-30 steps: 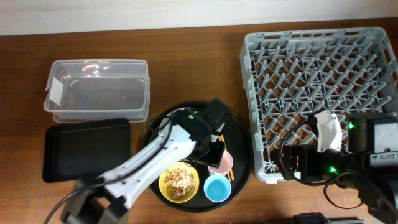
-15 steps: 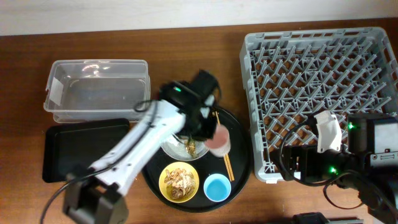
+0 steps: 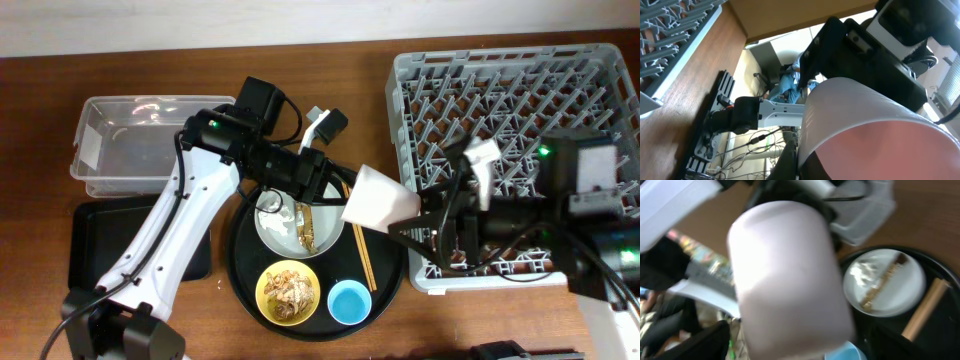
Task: Sort waste into correct bins and load items into the dishwasher rack
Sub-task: 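Hand the pink cup from the left gripper to the right gripper, then place the pink cup upside down in the dish rack with right gripper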
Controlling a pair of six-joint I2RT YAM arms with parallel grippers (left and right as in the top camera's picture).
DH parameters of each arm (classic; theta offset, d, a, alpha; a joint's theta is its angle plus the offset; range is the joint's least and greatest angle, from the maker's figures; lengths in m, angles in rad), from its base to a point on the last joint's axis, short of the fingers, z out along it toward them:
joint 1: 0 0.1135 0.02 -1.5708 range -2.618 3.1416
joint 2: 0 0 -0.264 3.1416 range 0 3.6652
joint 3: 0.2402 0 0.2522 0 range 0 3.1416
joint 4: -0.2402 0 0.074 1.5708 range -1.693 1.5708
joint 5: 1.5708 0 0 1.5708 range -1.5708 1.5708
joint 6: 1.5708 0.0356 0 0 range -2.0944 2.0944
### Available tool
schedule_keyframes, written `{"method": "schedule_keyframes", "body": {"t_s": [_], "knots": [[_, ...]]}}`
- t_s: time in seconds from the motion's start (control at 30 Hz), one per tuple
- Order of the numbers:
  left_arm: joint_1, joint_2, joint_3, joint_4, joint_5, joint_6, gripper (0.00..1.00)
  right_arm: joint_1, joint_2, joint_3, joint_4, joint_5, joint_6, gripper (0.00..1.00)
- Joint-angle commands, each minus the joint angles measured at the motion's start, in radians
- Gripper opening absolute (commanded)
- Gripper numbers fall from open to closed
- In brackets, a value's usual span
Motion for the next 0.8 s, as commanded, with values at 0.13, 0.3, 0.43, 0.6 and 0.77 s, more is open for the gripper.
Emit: {"method": "schedule_keyframes", "body": {"t_s": [0.13,0.3,0.43,0.6,0.77], "knots": [[0.001,-0.017,0.014,0.0,-0.019,0.033,0.14,0.083,0.01,0.01,0.063,0.046,0.019,0.57],[0.009,-0.017,0.014,-0.005,-0.316,0.024,0.99,0.021,-0.079,0.041,-0.011,0.371,0.175,0.52],[0.029,-0.017,0.014,-0.012,-0.621,-0.078,0.99,-0.137,-0.14,0.052,-0.219,0.695,0.272,0.52],[0.034,-0.017,0.014,-0.035,-0.641,-0.077,0.99,-0.266,-0.064,0.036,-0.315,1.06,0.368,0.52],[-0.011,-0.022,0.014,-0.132,-0.945,-0.148,0.94,-0.274,0.241,0.007,-0.325,0.938,0.311,0.53]]}}
